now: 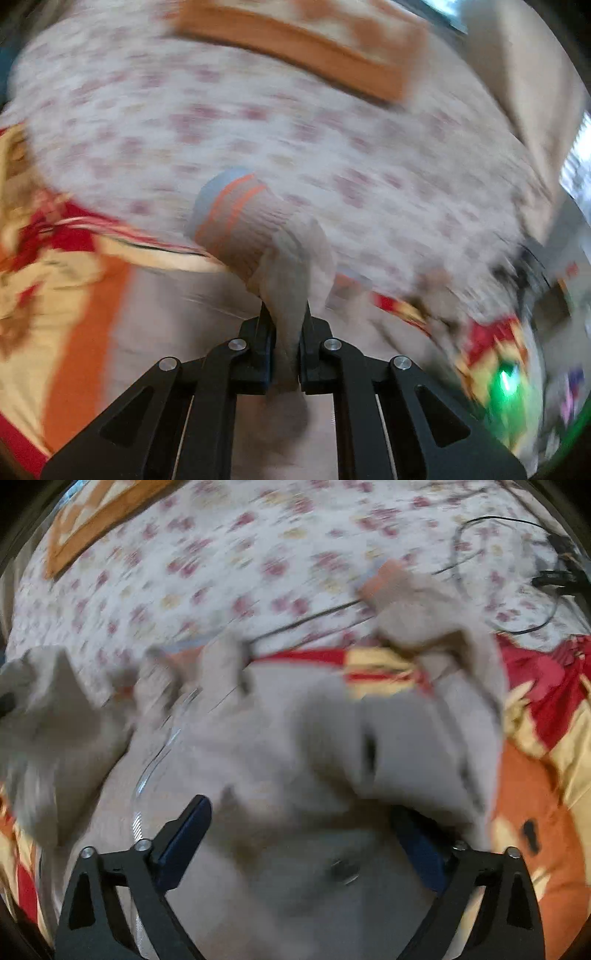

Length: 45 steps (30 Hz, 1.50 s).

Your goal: Fold large clothes

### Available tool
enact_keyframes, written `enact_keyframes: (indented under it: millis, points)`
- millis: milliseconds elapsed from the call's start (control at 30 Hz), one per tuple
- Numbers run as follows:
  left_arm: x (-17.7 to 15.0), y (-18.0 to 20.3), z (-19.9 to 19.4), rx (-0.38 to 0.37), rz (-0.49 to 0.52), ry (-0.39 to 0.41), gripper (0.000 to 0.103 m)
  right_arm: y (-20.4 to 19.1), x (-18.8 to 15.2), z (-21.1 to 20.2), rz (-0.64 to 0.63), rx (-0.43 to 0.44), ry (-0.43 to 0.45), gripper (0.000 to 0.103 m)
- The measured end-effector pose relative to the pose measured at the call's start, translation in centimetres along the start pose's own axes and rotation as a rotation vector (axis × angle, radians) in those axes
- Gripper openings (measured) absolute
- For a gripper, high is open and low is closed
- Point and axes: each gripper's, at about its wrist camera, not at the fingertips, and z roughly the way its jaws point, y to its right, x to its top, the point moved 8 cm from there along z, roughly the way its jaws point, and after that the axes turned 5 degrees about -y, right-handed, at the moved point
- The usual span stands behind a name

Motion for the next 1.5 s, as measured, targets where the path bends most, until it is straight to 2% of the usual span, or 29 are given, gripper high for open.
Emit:
enact_keyframes:
  millis: [67,100,167,200,233,267,367,400,433,500,600,633,667,733,767,833,900,933,1000,1067,1133,1200,1233,1267,1300,1400,1500]
  points:
    - [-1.9,4.1,1.6,-0.06,0.061,-0.056,0.008,3.0,0.9,-0.4,0.119,0.008,0.035,0.094]
    - [-3.5,6.0,2.8,-0.088,0.096,-0.096,0.011,4.5,1.0,-0.3,0.172,-0.003,0.035,0.094]
    - [-6.2,8.6,5.2,-0.121,0.138,-0.178,0.031,6.0,0.8,0.3,0.206,-0.006,0.003,0.09]
    - [-7.5,9.2,6.3,-0.132,0.147,-0.225,0.049,6.4,0.8,0.1,0.219,0.001,-0.004,0.088]
    - [-8.4,9.3,6.7,-0.136,0.147,-0.259,0.054,6.8,0.8,-0.6,0.243,0.015,0.01,0.088]
    - [-8.9,9.5,6.7,-0.137,0.145,-0.272,0.054,7.0,0.9,-1.6,0.262,0.031,0.036,0.088]
    - [-8.8,8.2,4.5,-0.136,0.172,-0.267,0.064,6.6,1.1,-4.9,0.266,0.095,0.118,0.089]
    - [-8.6,7.2,3.0,-0.133,0.181,-0.249,0.074,6.1,1.1,-5.7,0.253,0.124,0.136,0.089]
    - [-8.4,5.5,2.1,-0.096,0.191,-0.225,0.082,5.4,1.0,-6.5,0.234,0.156,0.15,0.09]
    - [-8.2,1.4,0.3,0.057,0.205,-0.168,0.083,3.8,0.9,-7.0,0.178,0.196,0.146,0.09]
    - [-8.4,-5.8,-1.7,0.374,0.213,-0.128,0.083,1.6,0.4,-6.4,0.113,0.21,0.11,0.09]
    - [-8.5,-8.0,-1.9,0.44,0.186,-0.128,0.083,1.0,0.3,-6.2,0.097,0.207,0.101,0.09]
    - [-8.6,-9.8,-1.8,0.472,0.15,-0.127,0.083,0.3,0.0,-5.7,0.07,0.198,0.086,0.09]
    - [-9.0,-13.1,-1.1,0.482,0.048,-0.142,0.083,-1.1,-0.7,-5.0,0.004,0.17,0.058,0.084]
    - [-9.4,-14.4,-0.5,0.483,0.004,-0.157,0.083,-1.9,-1.2,-4.5,-0.044,0.142,0.041,0.07]
    - [-10.2,-16.0,1.0,0.478,-0.048,-0.187,0.083,-2.7,-2.3,-3.2,-0.132,0.053,0.005,0.059]
    - [-10.6,-16.2,1.6,0.466,-0.071,-0.197,0.083,-2.4,-3.0,-1.4,-0.178,-0.045,-0.026,0.058]
    - [-10.5,-15.8,1.6,0.469,-0.066,-0.188,0.083,-2.2,-2.9,-1.1,-0.186,-0.07,-0.015,0.059]
    - [-10.1,-14.8,1.2,0.475,-0.03,-0.166,0.083,-2.2,-2.5,-1.9,-0.185,-0.046,0.026,0.065]
    - [-9.9,-14.4,1.0,0.488,-0.01,-0.154,0.083,-2.7,-1.7,-3.0,-0.176,0.015,0.076,0.088]
    - [-9.9,-14.4,1.4,0.497,-0.004,-0.161,0.083,-3.1,-1.1,-2.7,-0.181,0.022,0.087,0.088]
    - [-10.2,-14.4,1.7,0.496,-0.004,-0.171,0.083,-3.7,-1.0,-0.6,-0.236,-0.009,0.023,0.085]
    - [-10.3,-14.5,1.8,0.497,-0.002,-0.173,0.083,-4.1,-1.4,0.5,-0.26,0.003,-0.019,0.065]
    - [-10.3,-14.6,1.7,0.498,0.001,-0.17,0.083,-4.6,-1.9,1.4,-0.276,0.042,-0.067,0.029]
    - [-10.4,-14.5,1.7,0.493,-0.006,-0.179,0.083,-4.9,-2.1,1.7,-0.287,0.062,-0.097,0.018]
    - [-10.2,-14.7,1.9,0.488,-0.016,-0.181,0.083,-5.0,-0.8,-0.1,-0.307,0.018,-0.003,0.013]
    - [-10.3,-14.9,2.2,0.482,-0.031,-0.18,0.083,-4.1,0.8,-0.6,-0.309,-0.09,0.078,0.014]
